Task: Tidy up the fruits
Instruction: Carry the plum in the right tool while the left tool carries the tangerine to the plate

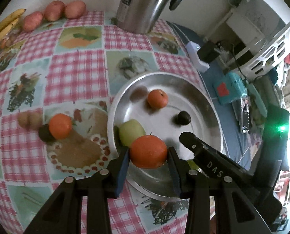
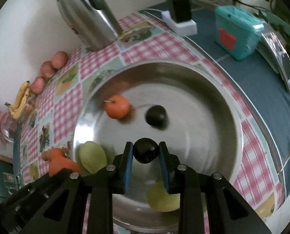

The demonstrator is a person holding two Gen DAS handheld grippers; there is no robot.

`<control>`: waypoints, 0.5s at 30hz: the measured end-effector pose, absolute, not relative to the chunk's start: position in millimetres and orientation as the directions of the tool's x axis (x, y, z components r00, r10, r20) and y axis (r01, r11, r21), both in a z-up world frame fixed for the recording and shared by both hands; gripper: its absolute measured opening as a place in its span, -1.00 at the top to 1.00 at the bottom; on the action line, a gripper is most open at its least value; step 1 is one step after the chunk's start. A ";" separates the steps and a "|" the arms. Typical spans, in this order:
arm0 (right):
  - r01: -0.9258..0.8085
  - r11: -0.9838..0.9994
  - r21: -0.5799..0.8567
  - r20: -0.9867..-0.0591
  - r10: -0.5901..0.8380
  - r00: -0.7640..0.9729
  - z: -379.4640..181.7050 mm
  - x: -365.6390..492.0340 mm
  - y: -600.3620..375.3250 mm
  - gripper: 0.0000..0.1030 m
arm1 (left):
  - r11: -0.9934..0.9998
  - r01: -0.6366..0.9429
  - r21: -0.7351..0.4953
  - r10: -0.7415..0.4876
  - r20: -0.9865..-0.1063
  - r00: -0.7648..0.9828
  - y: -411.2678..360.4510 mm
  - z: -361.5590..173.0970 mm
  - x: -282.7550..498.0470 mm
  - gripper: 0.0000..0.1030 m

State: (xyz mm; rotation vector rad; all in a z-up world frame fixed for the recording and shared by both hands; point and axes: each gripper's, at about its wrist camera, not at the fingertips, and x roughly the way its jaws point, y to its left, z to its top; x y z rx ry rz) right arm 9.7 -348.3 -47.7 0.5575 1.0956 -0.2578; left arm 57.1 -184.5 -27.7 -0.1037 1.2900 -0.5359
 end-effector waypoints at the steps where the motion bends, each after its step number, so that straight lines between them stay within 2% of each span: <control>1: 0.467 0.832 0.298 -0.894 0.072 0.442 -49.5 9.0 -349.7 0.46 | 0.876 0.316 -0.364 -0.428 -0.889 0.164 -186.1 -31.4 56.5 0.19; 15: 0.486 0.832 0.267 -0.912 0.055 0.407 -56.1 9.5 -349.8 0.46 | 0.873 0.306 -0.379 -0.425 -0.900 0.098 -190.2 -52.3 53.3 0.19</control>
